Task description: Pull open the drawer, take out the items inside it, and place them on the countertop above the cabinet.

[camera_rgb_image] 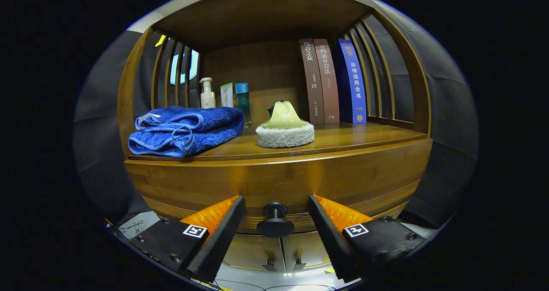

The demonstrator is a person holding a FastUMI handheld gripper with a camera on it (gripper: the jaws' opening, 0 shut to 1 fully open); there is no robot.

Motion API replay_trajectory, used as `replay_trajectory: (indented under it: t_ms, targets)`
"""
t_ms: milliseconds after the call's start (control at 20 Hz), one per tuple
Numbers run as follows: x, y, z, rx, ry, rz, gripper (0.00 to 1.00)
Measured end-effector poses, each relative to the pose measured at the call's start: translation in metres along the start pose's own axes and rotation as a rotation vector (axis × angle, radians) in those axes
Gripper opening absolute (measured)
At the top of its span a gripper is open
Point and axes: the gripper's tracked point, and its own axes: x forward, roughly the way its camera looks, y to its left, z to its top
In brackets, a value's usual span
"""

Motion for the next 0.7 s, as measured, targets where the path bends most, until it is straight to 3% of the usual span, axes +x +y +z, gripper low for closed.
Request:
replay_trajectory:
  t_ms: [450, 700]
  targets:
    - [-0.026, 0.015, -0.009, -0.079, 0.061, 0.021, 0.99]
    - [-0.07, 0.018, 0.025, -0.076, 0.001, 0.023, 0.99]
